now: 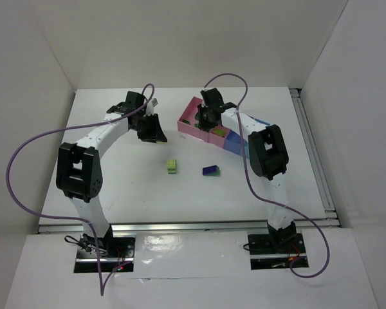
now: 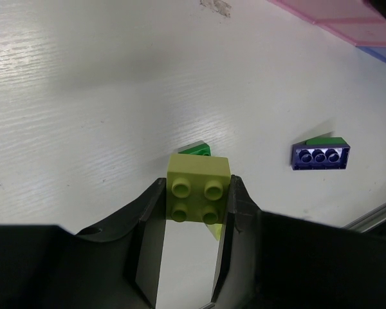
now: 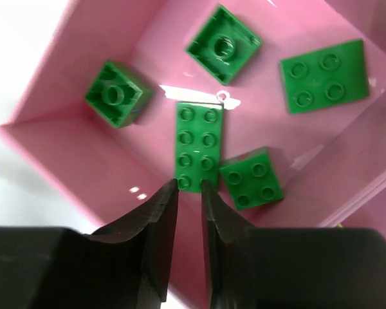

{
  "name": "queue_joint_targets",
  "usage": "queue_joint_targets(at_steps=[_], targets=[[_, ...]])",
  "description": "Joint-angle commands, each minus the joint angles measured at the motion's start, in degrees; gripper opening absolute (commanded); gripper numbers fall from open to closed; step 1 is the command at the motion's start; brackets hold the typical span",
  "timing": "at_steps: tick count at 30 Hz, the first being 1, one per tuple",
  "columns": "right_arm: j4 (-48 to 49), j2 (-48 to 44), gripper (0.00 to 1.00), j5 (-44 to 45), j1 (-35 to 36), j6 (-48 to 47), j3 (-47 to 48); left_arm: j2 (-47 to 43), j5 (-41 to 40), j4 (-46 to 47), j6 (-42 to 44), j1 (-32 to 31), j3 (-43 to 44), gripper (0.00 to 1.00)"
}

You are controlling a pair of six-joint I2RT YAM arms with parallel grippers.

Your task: Sort the legos into containers by color

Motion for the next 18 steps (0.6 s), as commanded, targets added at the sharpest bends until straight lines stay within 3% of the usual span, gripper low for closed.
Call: queue_joint_targets(at_steps=[1,10,13,18], targets=[[-1.63,-4.55,0.26,-6.36,0.27,-1.39,-3.29,-0.05,0.48,-0.28,1.55,-0.19,2.59,0.00],[-3.04,-11.06,0.22,-10.23,3.53,-7.29,-12.78,1.01,0.48,-0.28,1.02,-0.19,3.73,0.00],[-1.03,-14.66,0.22,-5.94,4.14,-7.29,-14.02,1.62,0.48,-0.28,1.02,-0.19,4.26,0.00],[6.60,-21.51,0.31,5.56,2.83,-2.64,-17.53,2.15,0.48,-0.28,1.02,-0.19,4.96,0.00]])
